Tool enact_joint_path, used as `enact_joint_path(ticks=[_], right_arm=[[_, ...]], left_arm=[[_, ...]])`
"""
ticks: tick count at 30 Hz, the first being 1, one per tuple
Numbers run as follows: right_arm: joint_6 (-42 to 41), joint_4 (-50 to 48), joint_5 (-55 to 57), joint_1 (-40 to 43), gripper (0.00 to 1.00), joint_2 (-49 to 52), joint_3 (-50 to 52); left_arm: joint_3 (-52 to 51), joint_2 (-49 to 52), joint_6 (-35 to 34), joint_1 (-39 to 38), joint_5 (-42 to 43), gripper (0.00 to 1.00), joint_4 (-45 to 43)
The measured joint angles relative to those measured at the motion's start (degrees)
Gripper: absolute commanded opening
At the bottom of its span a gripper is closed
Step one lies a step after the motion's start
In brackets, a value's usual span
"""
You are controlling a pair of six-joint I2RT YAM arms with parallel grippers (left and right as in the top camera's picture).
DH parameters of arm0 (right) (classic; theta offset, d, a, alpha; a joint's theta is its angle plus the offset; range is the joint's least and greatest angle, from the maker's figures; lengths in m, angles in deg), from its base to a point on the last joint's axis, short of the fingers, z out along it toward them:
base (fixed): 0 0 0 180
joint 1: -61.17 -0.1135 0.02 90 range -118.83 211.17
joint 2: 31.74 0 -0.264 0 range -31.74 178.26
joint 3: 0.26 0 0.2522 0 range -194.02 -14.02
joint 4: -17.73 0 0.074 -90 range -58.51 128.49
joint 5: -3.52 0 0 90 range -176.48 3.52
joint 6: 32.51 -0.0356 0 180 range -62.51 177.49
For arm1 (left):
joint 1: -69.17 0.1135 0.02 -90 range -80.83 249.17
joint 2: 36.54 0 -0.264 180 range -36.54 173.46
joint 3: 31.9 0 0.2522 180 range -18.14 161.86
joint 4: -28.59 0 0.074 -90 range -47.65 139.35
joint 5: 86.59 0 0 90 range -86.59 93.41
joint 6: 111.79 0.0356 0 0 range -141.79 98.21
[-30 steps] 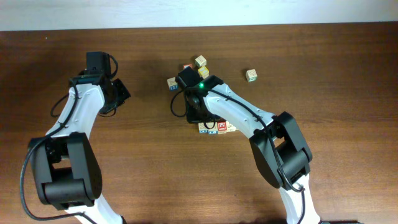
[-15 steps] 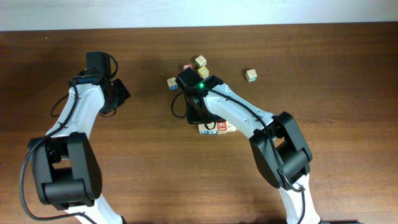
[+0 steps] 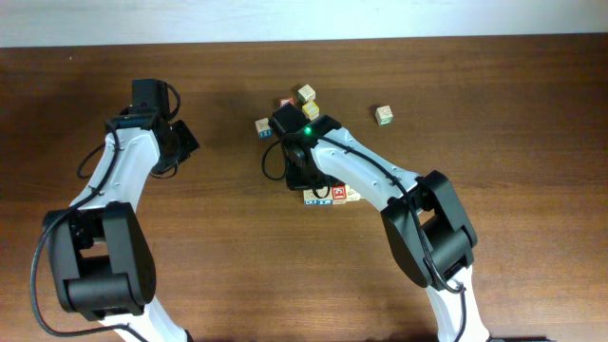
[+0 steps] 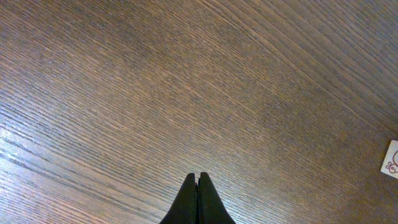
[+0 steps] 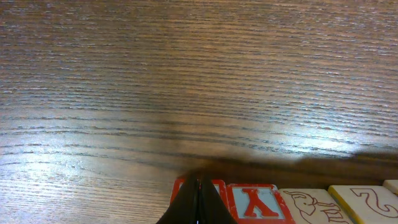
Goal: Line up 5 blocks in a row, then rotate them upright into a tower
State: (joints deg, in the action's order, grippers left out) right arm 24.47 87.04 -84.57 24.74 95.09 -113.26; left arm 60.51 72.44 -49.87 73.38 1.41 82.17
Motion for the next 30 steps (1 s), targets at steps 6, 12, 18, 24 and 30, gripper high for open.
enact_joint_path(ticks=[6, 12, 18, 24, 30], right_arm=[[0.0, 0.0, 0.0, 0.0, 0.04, 0.0, 0.0], [0.0, 0.3, 0.0, 0.0, 0.04, 0.0, 0.0], [0.0, 0.4, 0.0, 0.0, 0.04, 0.0, 0.0], [0.0, -0.2, 0.0, 0.3, 0.10, 0.0, -0.1], [1.7, 6.7, -0.2, 4.5, 0.07, 0.0, -9.4]], left_arm=[[0.0, 0.0, 0.0, 0.0, 0.0, 0.00, 0.0], [0.0, 0.0, 0.0, 0.0, 0.0, 0.00, 0.0], [0.0, 0.0, 0.0, 0.0, 0.0, 0.00, 0.0], [0.0, 0.0, 0.0, 0.0, 0.0, 0.00, 0.0], [0.2, 0.0, 0.0, 0.0, 0.0, 0.00, 0.0]])
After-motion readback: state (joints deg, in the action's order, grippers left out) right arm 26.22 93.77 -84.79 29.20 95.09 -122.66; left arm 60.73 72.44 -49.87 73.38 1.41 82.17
